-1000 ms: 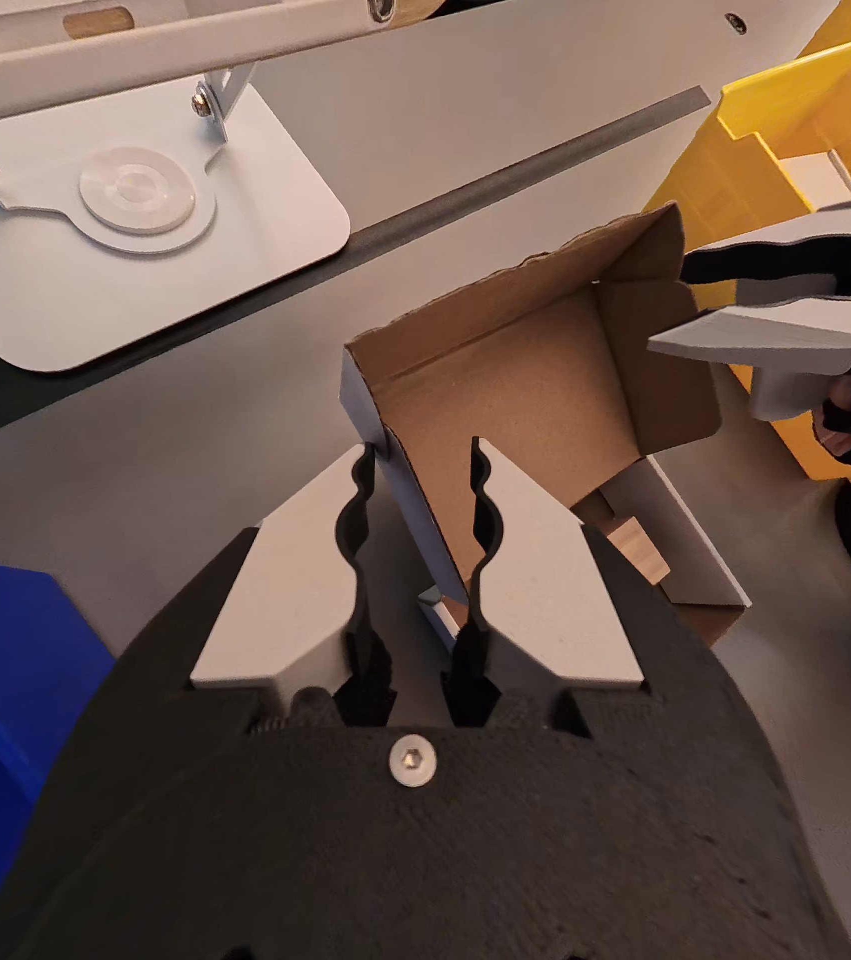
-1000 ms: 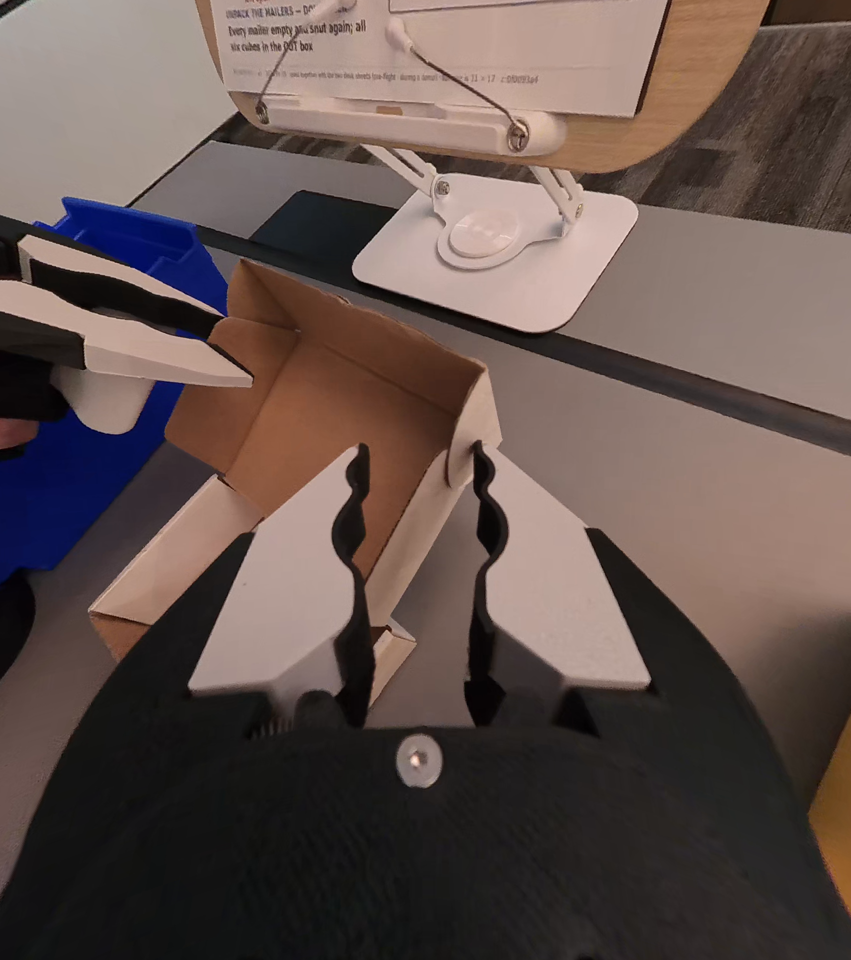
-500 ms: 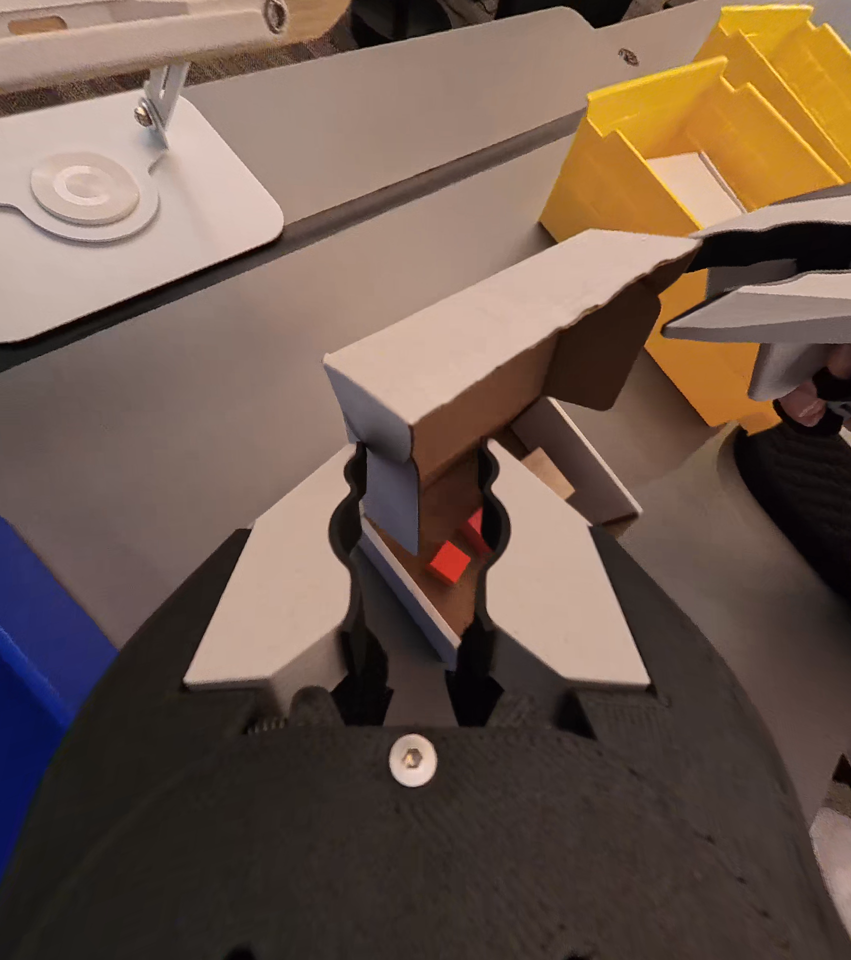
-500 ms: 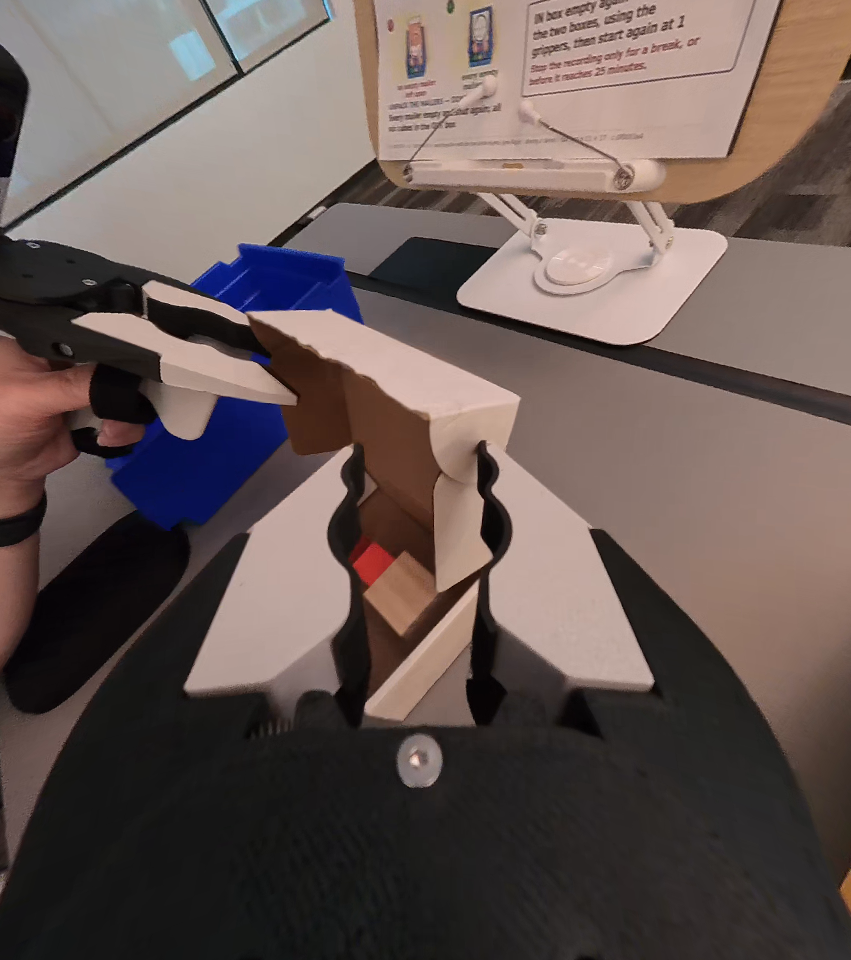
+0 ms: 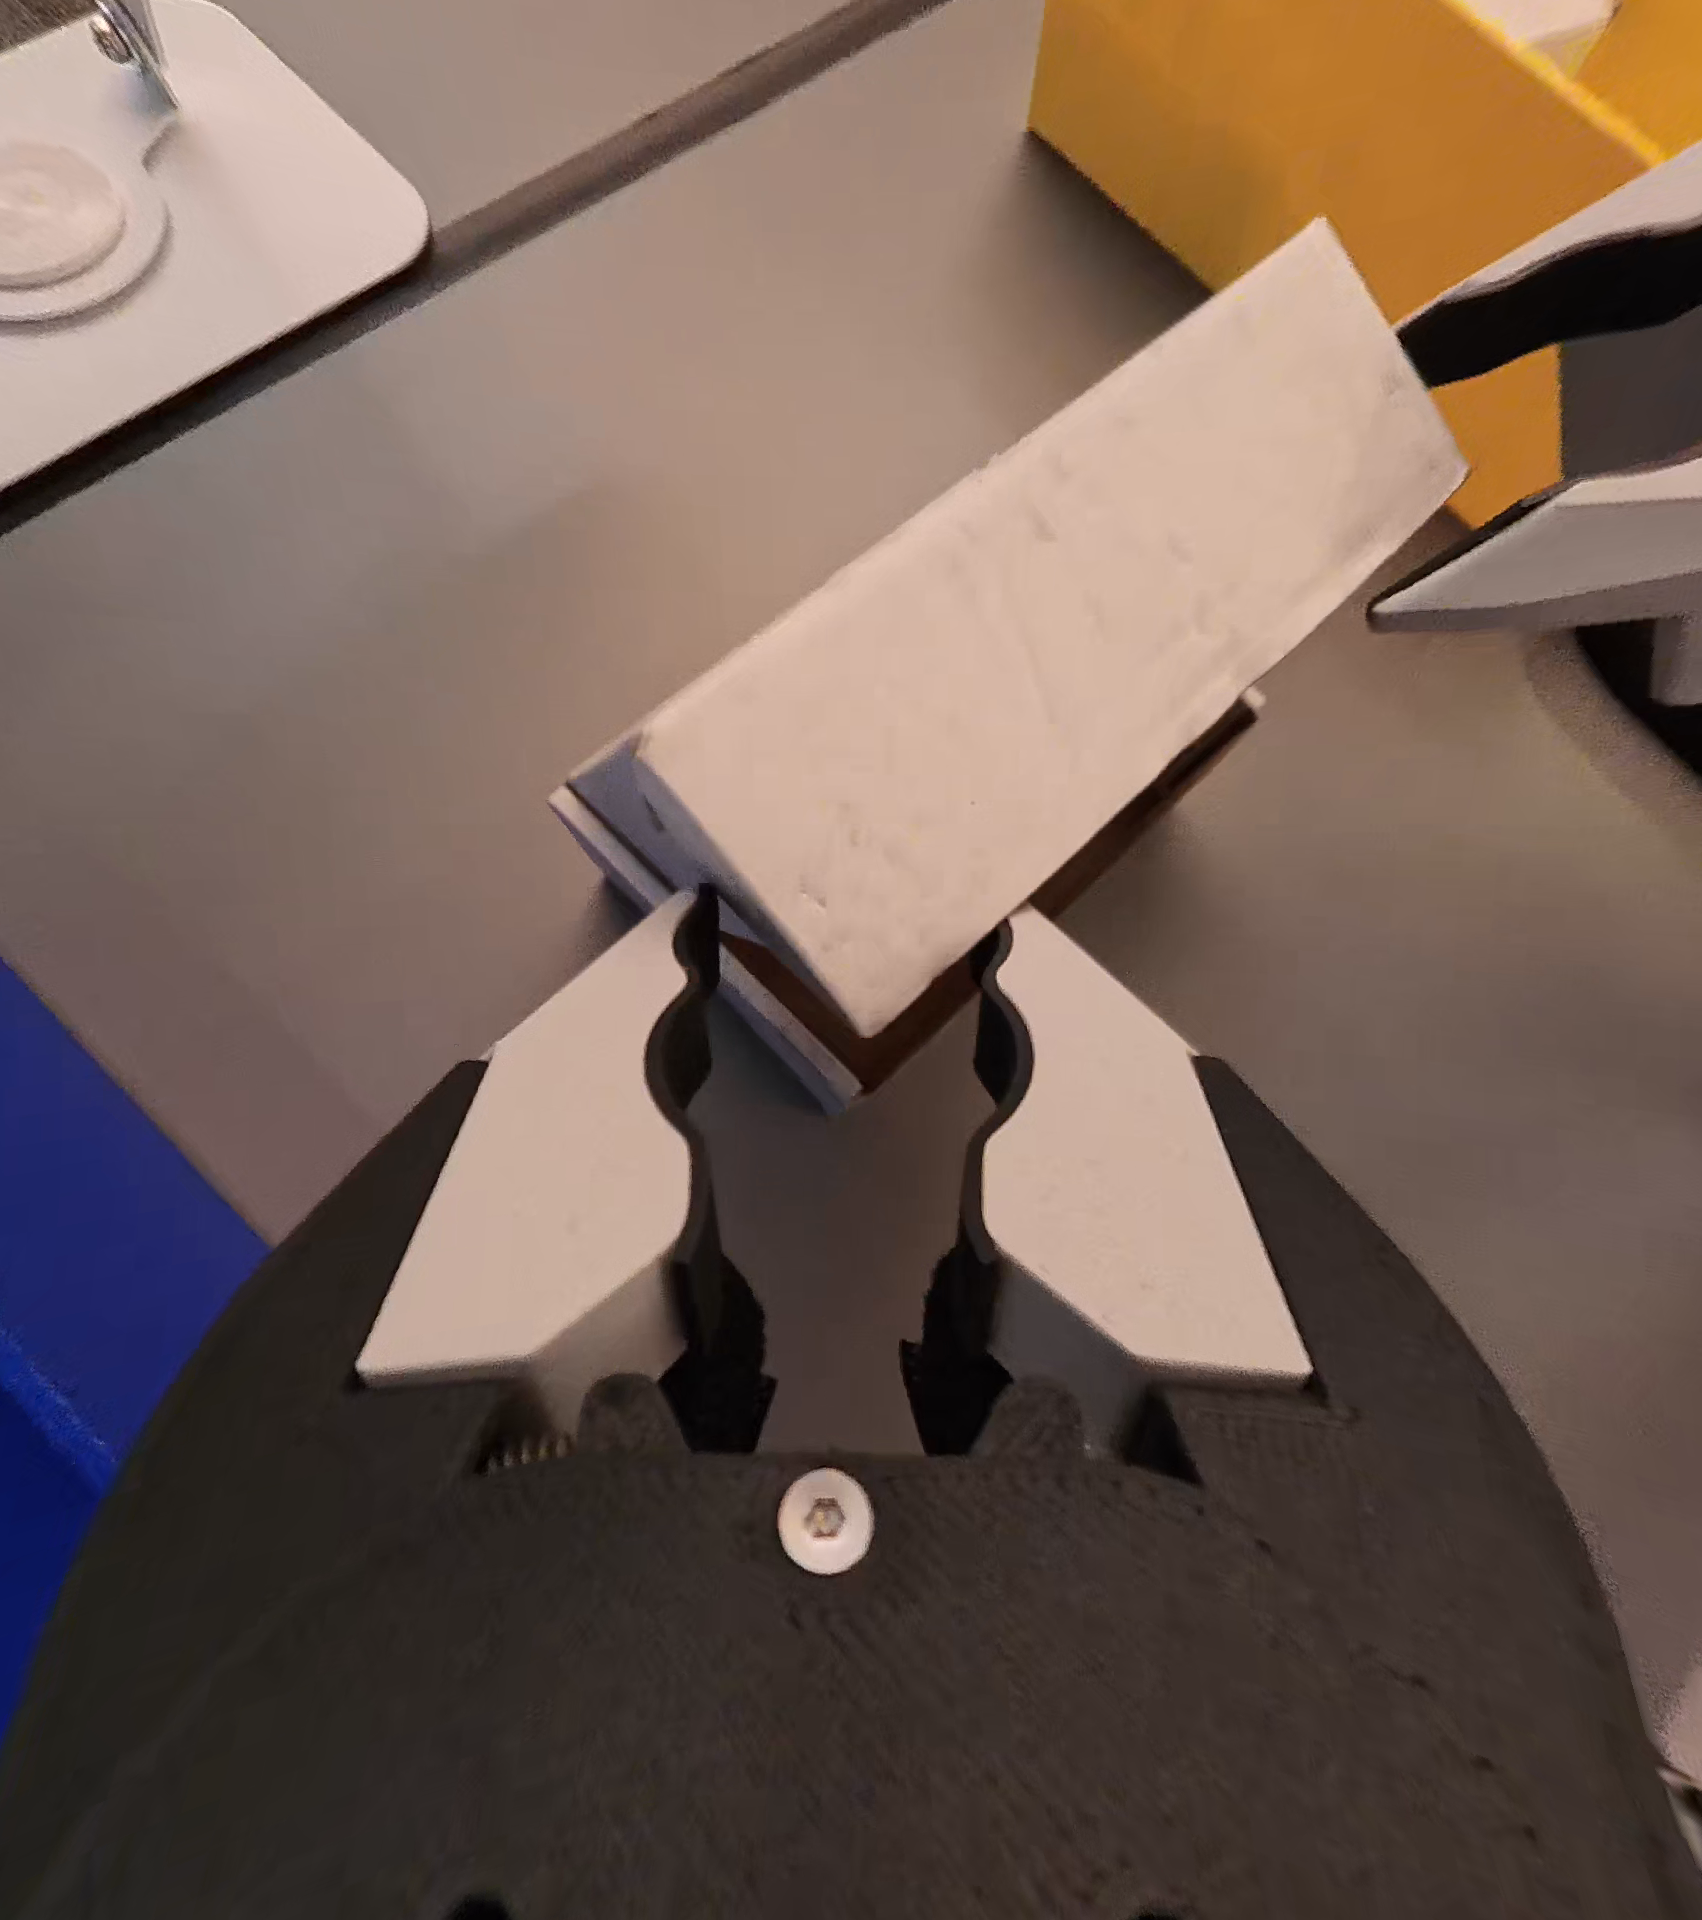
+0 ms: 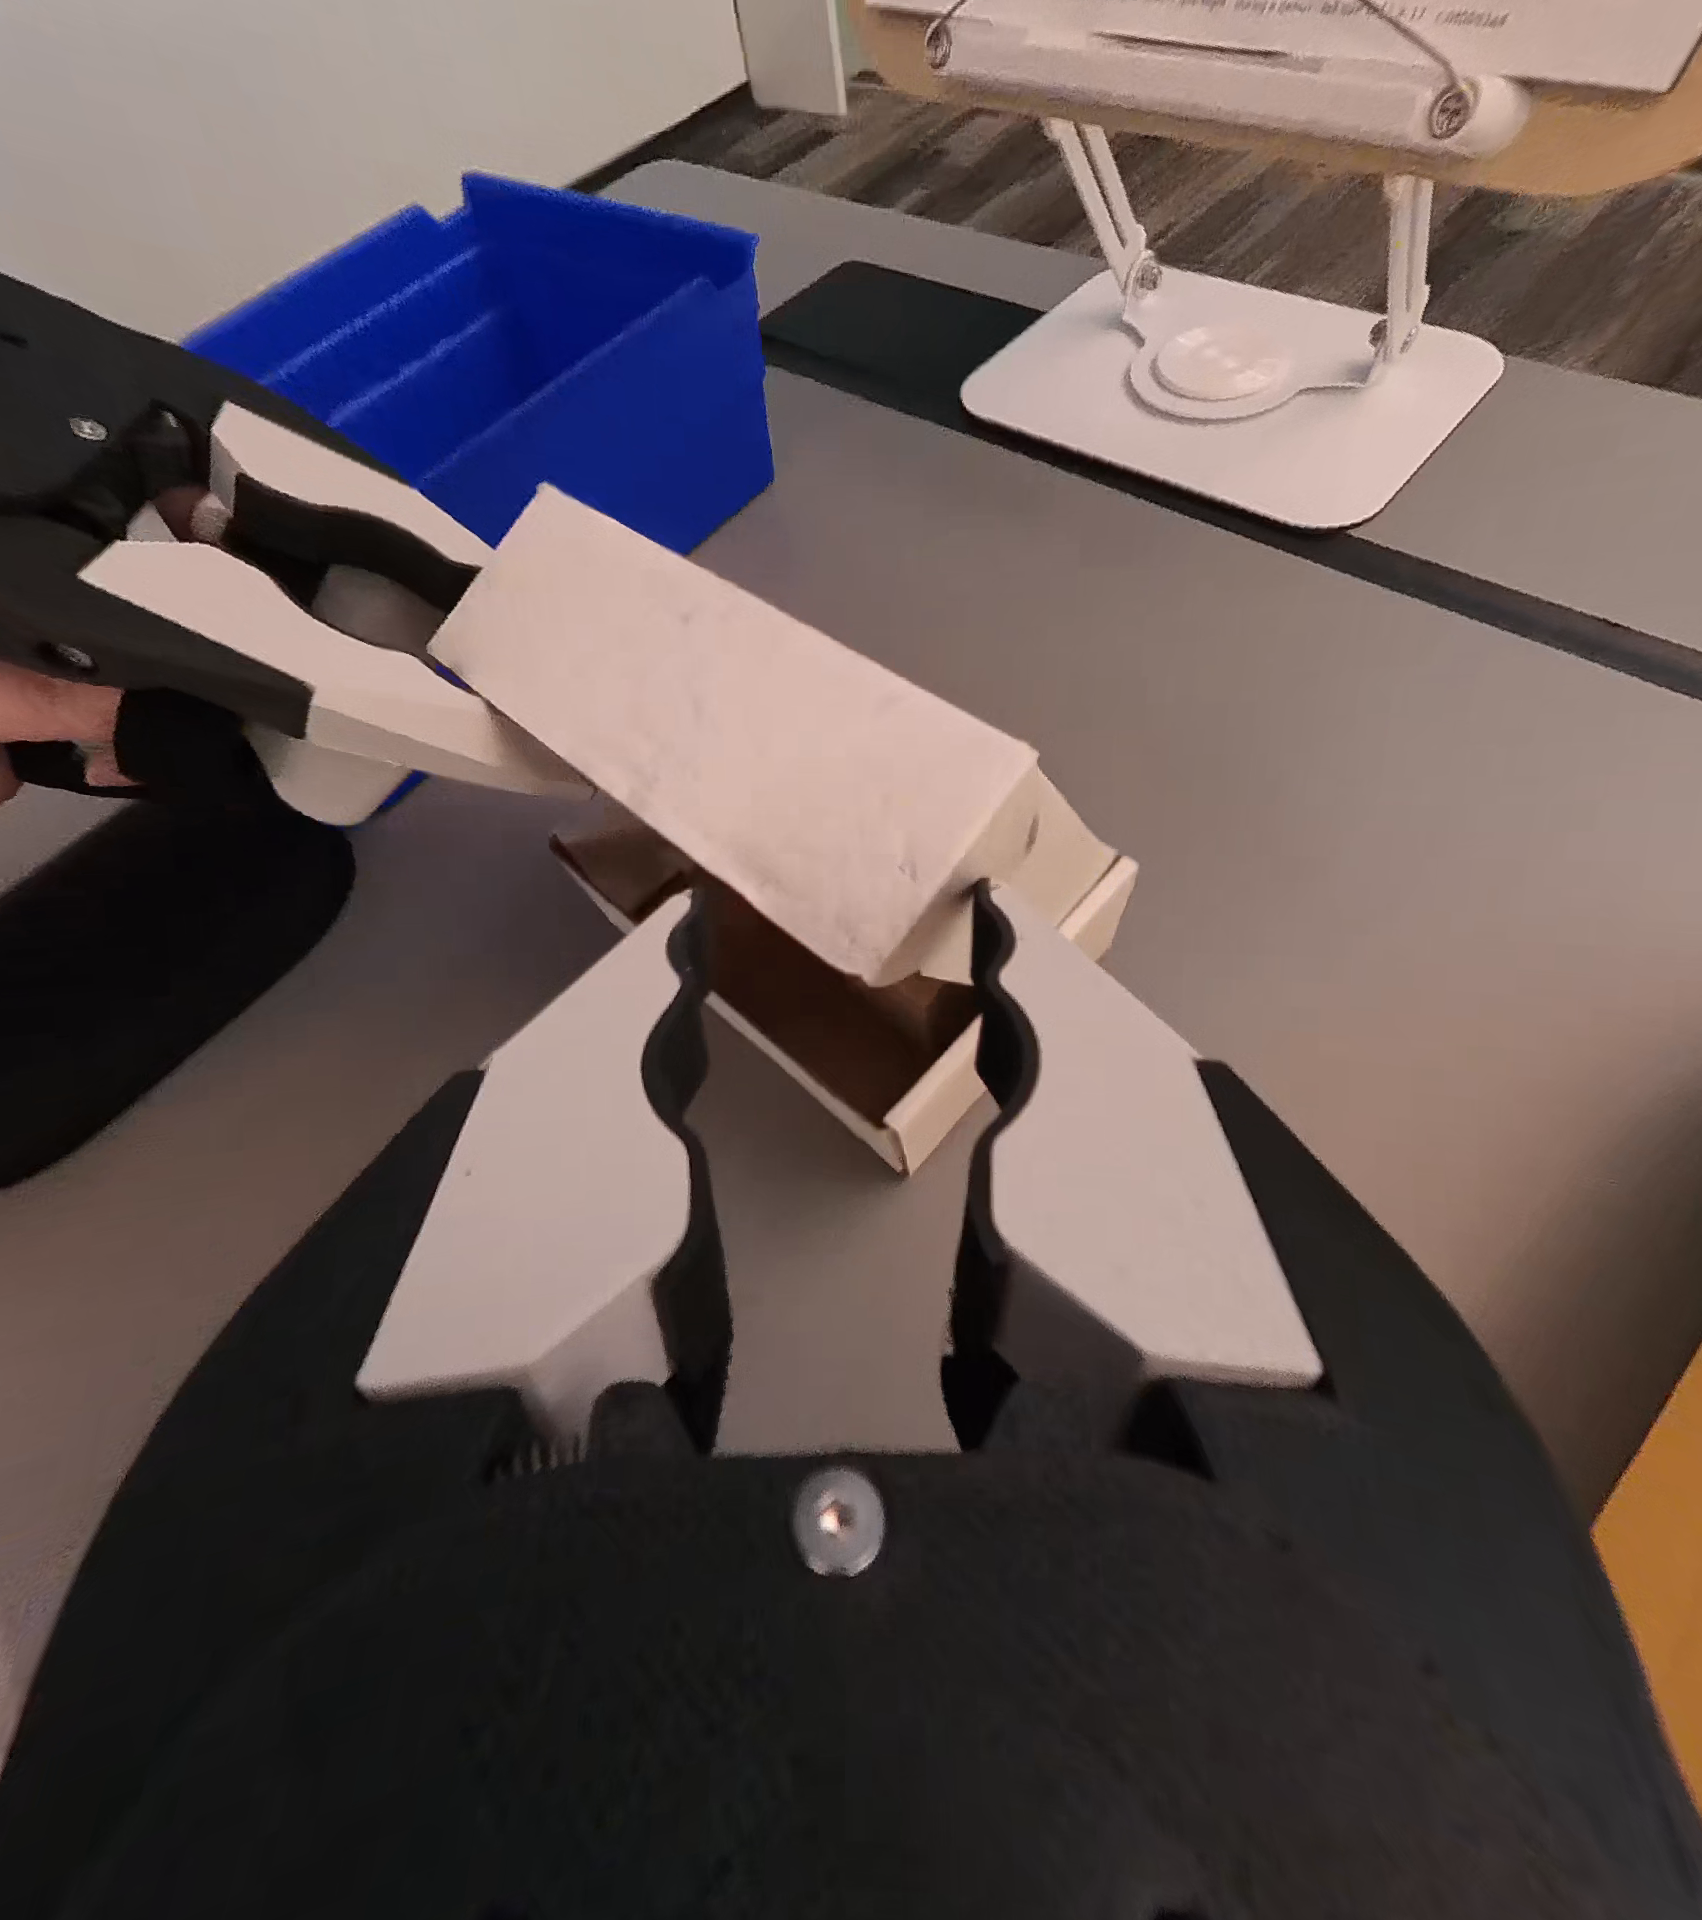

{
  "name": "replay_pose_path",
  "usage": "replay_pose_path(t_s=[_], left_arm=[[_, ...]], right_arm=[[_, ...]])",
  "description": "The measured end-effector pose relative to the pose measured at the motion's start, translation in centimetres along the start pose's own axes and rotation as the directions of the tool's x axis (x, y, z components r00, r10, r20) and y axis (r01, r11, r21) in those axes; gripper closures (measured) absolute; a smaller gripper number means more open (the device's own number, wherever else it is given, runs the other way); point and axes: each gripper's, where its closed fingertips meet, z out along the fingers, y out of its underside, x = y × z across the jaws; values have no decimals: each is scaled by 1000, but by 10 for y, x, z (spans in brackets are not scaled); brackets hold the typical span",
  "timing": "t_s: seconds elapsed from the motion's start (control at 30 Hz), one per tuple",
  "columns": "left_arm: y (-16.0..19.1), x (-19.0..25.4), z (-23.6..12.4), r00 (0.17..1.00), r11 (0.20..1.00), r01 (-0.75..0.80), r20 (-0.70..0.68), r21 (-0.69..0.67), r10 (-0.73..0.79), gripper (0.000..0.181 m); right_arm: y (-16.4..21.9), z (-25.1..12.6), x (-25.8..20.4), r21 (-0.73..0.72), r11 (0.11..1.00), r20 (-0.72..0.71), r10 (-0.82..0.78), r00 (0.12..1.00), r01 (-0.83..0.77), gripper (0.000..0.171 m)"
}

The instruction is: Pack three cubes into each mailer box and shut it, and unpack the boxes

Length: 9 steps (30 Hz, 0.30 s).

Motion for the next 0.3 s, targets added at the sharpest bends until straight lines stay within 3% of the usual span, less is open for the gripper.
replay_pose_path(t_s=[0.03, 0.2, 0.3], left_arm=[[5, 1, 2, 1000, 1000, -16, 14, -4, 16, 134], [29, 9, 11, 997, 997, -65, 51, -32, 66, 137], [39, 11, 11, 997, 999, -50, 58, -5, 50, 140]], right_arm=[[5, 0, -1, -6, 1000, -13, -13, 1000, 13, 121], [26, 2, -7, -30, 999, -53, -42, 998, 41, 118], [33, 0, -8, 9, 991, -87, -134, 987, 135, 116]])
